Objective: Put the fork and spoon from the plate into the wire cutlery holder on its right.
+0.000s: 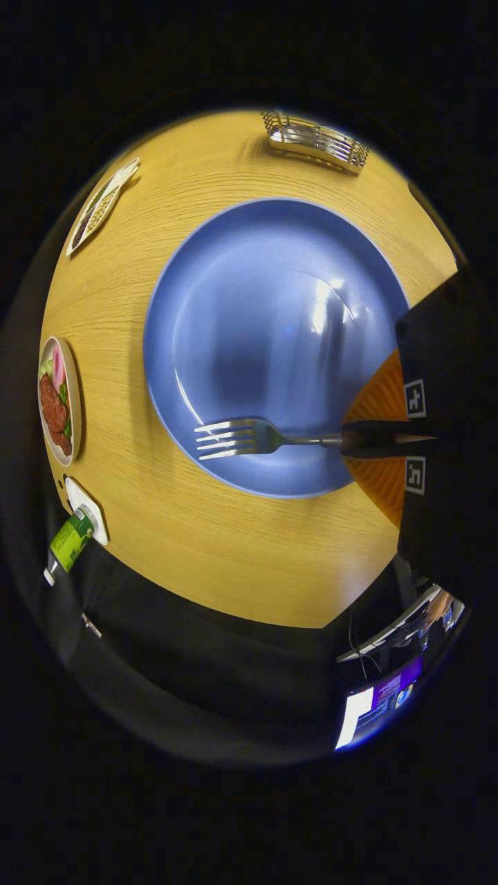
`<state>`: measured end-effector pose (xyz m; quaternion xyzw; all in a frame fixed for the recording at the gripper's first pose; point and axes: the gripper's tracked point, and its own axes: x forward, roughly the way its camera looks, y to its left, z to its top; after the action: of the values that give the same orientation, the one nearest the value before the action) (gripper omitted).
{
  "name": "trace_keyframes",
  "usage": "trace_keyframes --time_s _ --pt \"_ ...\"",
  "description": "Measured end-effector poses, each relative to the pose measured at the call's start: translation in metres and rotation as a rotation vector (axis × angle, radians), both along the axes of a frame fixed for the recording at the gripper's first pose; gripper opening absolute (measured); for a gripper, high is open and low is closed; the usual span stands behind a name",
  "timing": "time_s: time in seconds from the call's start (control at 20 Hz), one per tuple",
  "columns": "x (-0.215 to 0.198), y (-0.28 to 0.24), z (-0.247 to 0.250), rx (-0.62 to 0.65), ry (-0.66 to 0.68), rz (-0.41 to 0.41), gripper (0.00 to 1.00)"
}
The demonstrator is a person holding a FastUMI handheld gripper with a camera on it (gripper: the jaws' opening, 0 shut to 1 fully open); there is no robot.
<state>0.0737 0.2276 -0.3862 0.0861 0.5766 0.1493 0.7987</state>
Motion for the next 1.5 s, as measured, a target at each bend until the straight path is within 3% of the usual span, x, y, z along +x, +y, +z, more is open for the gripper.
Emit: trace_keyframes --time_s 0.3,0.55,0.95,1.5 --pt "-0.016 -0.032 0.058 0.009 -0.063 0.020 0.05" --pt "-0.041 -0.094 0.093 -0.038 -0.115 0.036 0.05" --pt "-0.063 -0.167 0.148 -0.035 -0.165 -0.042 0.05" --pt "-0.066 -0.259 0.186 -0.141 -0.062 0.015 0.05"
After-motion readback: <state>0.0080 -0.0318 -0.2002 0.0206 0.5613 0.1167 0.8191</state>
